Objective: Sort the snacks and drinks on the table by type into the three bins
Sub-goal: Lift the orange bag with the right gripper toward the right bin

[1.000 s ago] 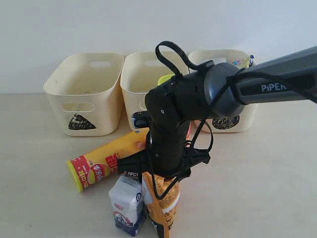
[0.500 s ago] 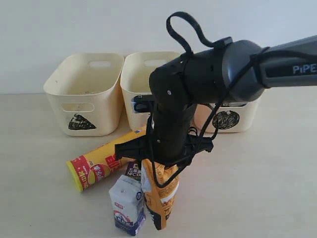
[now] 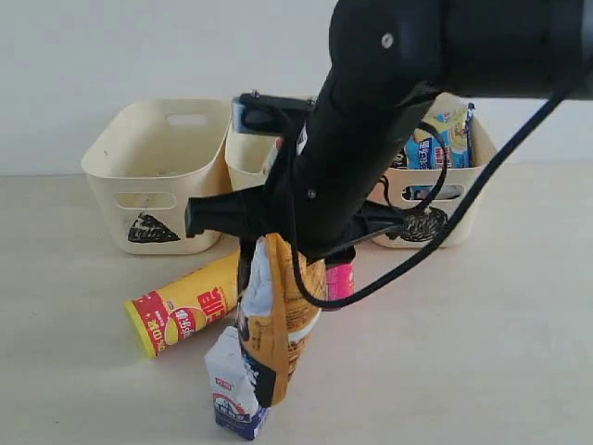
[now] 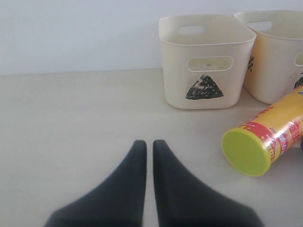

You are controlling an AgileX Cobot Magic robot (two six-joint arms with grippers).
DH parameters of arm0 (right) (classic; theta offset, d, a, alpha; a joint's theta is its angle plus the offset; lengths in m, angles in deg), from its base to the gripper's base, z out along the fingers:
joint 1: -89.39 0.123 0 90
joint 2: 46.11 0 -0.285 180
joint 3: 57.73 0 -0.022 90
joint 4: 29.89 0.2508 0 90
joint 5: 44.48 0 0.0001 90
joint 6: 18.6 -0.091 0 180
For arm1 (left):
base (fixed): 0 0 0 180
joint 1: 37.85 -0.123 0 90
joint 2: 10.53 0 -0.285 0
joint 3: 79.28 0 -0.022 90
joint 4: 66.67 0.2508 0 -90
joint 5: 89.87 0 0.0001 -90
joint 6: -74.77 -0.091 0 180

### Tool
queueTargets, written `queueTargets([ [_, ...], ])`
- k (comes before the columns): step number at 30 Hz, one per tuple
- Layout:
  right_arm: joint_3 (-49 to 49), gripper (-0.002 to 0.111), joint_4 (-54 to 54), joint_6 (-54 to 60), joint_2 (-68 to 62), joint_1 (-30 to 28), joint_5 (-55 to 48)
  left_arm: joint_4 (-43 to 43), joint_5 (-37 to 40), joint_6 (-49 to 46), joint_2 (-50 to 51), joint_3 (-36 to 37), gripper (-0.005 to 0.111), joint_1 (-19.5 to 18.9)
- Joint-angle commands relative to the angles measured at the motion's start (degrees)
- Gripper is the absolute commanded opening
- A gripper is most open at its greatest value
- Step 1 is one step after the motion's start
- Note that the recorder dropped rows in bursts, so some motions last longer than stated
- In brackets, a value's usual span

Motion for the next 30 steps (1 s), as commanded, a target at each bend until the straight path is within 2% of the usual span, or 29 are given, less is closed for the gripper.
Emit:
queueTargets([
  [1,-0.14,0.0,3.62,4.66,6.92,-0.07,0.35,-0.2,-0.56,0.35,-0.19,-0.19,0.004,0.47],
  [8,-0.14,0.0,3.77,6.06,17.75,-0.07,3.7,-0.2,-0.56,0.35,-0.19,-0.19,0.004,0.47],
  [13,-0.14,0.0,-0.01,6.06,23.45,-0.07,6.26,-0.2,-0.56,0.35,-0.19,-0.19,0.004,0.47],
  [19,-0.14,0.0,-7.64,1.69,26.13,-0.07,6.35,-0.2,-0.56,0.35,-0.19,-0.19,0.004,0.47],
  [30,-0.14,0.0,-28.76,-12.37,26.38,-0.07,5.91,-0.2,-0.56,0.35,-0.19,-0.19,0.004,0.47],
])
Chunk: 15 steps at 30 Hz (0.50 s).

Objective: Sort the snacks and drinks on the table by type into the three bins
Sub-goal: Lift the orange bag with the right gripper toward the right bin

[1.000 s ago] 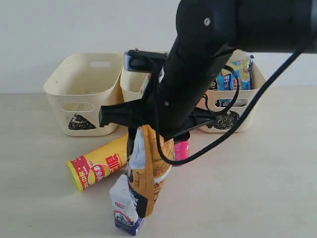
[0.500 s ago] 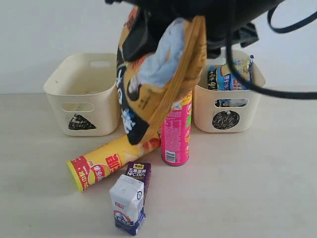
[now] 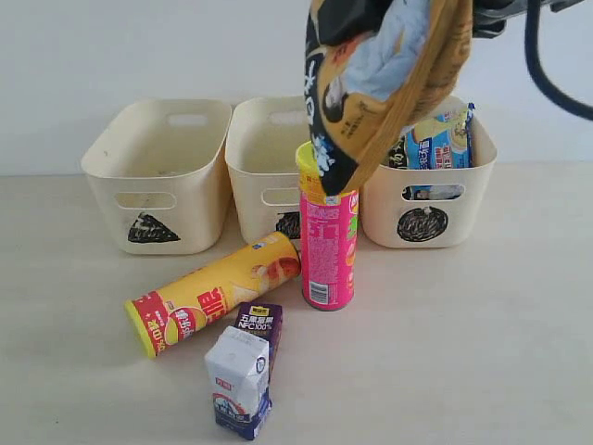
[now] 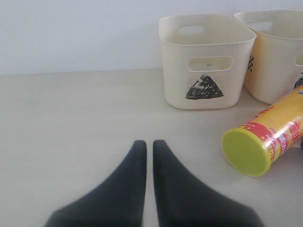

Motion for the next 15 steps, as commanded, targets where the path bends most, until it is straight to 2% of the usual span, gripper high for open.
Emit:
queueTargets([
  [1,-0.14,0.0,-10.94,-6.98,0.81,-0.07,0.58,-0.2,-0.56,0.35,-0.19,-0.19,0.004,0.47],
  [5,-0.14,0.0,-18.94,-12.92,0.81,-0.64,-1.8,-0.2,-0.56,0.35,-0.19,-0.19,0.004,0.47],
  [10,-0.14,0.0,-18.48,-12.71,-0.17,-7.99,-1.69,-0.2,-0.56,0.35,-0.19,-0.19,0.004,0.47],
  [12,-0.27,0.0,-15.91,-10.84,-1.25,-12.2,-0.72,-0.2,-0.56,0.35,-0.19,-0.19,0.004,0.47],
  [15,-2.11,0.0,-3.9,0.04,-4.42,-19.92,2.16,-0.2,-0.56,0.35,-0.19,-0.19,0.004,0.47],
])
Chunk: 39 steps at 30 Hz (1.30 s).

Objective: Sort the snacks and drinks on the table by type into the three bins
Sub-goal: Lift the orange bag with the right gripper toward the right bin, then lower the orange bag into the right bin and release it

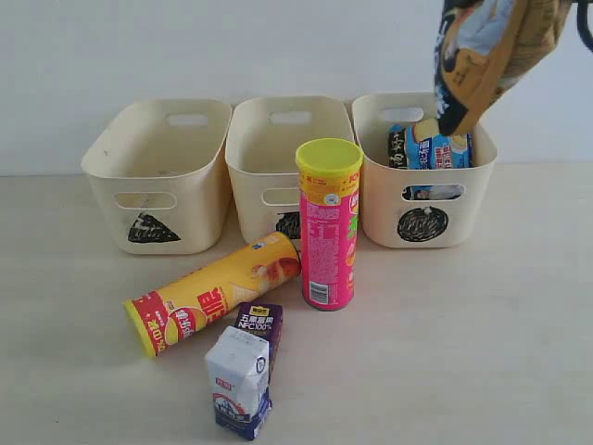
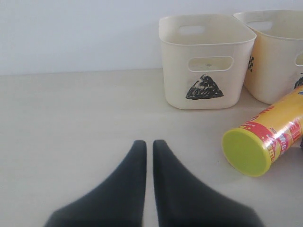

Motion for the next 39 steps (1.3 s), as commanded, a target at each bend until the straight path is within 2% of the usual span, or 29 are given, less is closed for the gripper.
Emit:
queueTargets([
  [1,-2.94,0.0,15.23,14.25,-4.37,-10.46,4.2,-0.2,-0.56,0.35,-0.19,-0.19,0.004,0.47],
  [6,-9.88,0.0,29.63,27.75,-14.49,-18.38,2.3,-0.2,-0.56,0.35,-0.19,-0.19,0.004,0.47],
  [10,-16.3,0.0,35.12,33.81,-22.5,-21.32,1.97,-0.2,-0.56,0.35,-0.19,-0.19,0.004,0.47],
  [17,-29.06,0.0,39.43,37.81,-36.41,-24.26,1.56,-0.2,-0.56,0.35,-0.19,-0.19,0.004,0.47],
  [20,-32.77,0.0,45.05,38.76,-42.53,-25.91,2.91,-0.2,-0.56,0.35,-0.19,-0.19,0.004,0.47],
  [25,-36.57,0.0,47.96,40.44,-49.73,-26.83,4.72,-0.2,-0.56,0.35,-0.19,-0.19,0.004,0.47],
  [33,-37.26,0.001,49.46,40.44,-55.38,-26.83,9.2,-0.2,-0.56,0.35,-0.19,-0.19,0.004,0.47],
  [36,-37.26,0.014,49.48,40.44,-55.9,-26.83,9.54,-0.2,-0.56,0.35,-0.19,-0.19,0.004,0.47],
  [39,-37.26,0.043,49.23,40.57,-56.02,-26.83,9.28,-0.2,-0.56,0.35,-0.19,-0.19,0.004,0.47],
])
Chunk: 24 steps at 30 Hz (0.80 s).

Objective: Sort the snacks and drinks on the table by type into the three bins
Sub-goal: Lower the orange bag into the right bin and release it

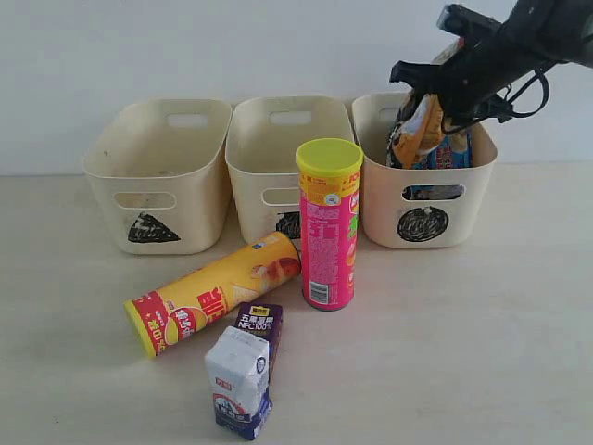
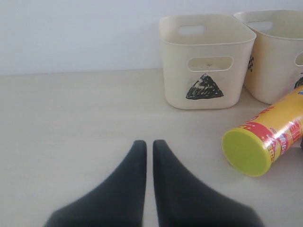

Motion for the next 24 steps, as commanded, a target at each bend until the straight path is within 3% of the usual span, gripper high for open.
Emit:
queueTargets([
  [1,-0.75,0.056,0.44,0.52,0.3,-0.35,1.39,-0.2,-0.56,0.35,-0.19,-0.19,0.004,0.47],
  [3,-0.75,0.077,0.44,-0.08,0.51,-0.35,0.96,-0.2,-0.56,0.35,-0.19,-0.19,0.004,0.47],
  [4,-0.75,0.08,0.44,-0.86,0.65,-0.35,0.68,-0.2,-0.56,0.35,-0.19,-0.19,0.004,0.47],
  [10,-0.75,0.075,-0.29,-1.29,2.12,-0.35,-2.12,-0.2,-0.56,0.35,-0.19,-0.19,0.004,0.47],
  [14,-0.75,0.054,-0.39,-1.29,4.33,-0.35,-3.29,-0.2,-0.56,0.35,-0.19,-0.19,0.004,0.47],
  [19,-0.75,0.004,-0.76,-1.29,7.31,-0.59,-7.21,-0.2,-0.56,0.35,-0.19,-0.19,0.004,0.47],
  [24,-0.49,0.0,-4.18,-1.29,9.95,-0.47,-14.33,-0.2,-0.56,0.35,-0.19,-0.19,0.004,0.47],
])
